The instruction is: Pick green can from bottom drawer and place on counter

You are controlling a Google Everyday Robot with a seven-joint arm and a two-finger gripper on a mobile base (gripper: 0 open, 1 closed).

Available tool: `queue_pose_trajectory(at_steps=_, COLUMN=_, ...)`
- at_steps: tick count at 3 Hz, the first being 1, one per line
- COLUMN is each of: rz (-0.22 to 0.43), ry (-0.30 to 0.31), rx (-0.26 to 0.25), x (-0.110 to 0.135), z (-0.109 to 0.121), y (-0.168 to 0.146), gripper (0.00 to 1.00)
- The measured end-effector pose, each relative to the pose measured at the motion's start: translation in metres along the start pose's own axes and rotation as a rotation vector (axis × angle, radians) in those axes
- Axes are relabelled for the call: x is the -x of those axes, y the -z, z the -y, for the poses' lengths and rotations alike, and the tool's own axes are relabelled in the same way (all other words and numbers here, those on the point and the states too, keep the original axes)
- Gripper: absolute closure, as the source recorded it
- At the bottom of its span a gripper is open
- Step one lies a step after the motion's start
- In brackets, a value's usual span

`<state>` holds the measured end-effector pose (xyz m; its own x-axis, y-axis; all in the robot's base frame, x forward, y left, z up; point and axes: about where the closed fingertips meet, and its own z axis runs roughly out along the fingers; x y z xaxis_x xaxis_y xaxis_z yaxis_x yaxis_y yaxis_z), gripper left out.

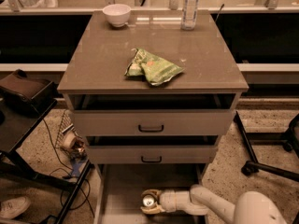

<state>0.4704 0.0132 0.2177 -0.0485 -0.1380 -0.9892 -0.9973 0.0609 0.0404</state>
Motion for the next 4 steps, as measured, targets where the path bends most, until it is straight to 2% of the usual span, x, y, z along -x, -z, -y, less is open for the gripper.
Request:
queue_pose_trajectory(at_steps=1, rz=-0.046, ry=-0.029, rx=-0.103, x=0.062, z=0.019, y=0.03, gripper=1.0)
queue_pose_trajectory(at_steps=2, rz=-0.075, ry=-0.083, rx=-0.178, x=0.137, z=0.028, y=0.053, gripper=1.0)
queue_pose_trajectory(at_steps=3, rz=-0.088, ry=-0.134, rx=-0.131, x=0.22, z=0.005, y=0.055, gripper=1.0)
queue_pose_trajectory(at_steps=4, rz=-0.09, ry=-0.136, rx=-0.103, x=0.286, z=-0.01, y=0.063, gripper=1.0)
